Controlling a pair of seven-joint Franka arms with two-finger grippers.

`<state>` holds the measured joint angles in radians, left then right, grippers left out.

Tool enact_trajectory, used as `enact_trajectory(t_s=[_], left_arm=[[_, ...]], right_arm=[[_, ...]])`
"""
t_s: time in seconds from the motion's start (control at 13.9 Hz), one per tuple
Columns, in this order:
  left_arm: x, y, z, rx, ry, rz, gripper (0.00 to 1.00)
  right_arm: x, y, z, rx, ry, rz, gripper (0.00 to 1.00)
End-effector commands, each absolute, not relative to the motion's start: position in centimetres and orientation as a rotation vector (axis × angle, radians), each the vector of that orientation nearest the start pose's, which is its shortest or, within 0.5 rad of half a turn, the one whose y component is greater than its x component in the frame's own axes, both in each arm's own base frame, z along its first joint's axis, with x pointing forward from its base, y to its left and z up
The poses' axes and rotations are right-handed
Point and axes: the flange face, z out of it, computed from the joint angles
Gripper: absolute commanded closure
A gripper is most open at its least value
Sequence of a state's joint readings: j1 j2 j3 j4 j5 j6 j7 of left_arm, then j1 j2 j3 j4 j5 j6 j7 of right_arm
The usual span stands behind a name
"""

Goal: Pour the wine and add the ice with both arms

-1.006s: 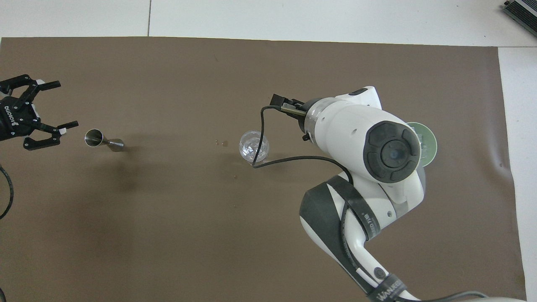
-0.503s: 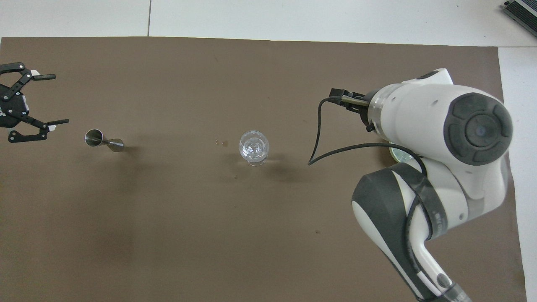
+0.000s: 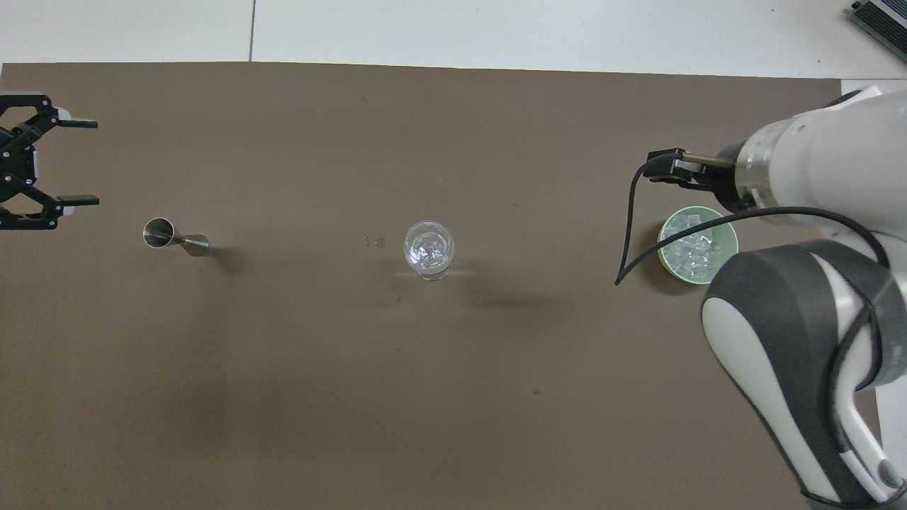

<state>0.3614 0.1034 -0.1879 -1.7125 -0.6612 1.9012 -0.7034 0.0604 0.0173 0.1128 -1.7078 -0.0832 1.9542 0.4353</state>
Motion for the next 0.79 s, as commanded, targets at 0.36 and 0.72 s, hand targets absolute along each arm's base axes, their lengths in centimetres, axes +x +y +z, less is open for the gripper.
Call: enact_trajectory(t_s=[0.36, 0.72], left_arm=[[59.1, 3.5, 58.4, 2.648, 0.744, 0.168, 0.00], [58.3, 0.6, 59.4, 2.896, 0.561, 0.164, 0.00]], right_arm=[[56.4, 3.2, 62.6, -3.109, 0.293, -0.209, 0.00], [54.8, -0.7, 65.1, -3.120, 0.228, -0.119, 0.00]])
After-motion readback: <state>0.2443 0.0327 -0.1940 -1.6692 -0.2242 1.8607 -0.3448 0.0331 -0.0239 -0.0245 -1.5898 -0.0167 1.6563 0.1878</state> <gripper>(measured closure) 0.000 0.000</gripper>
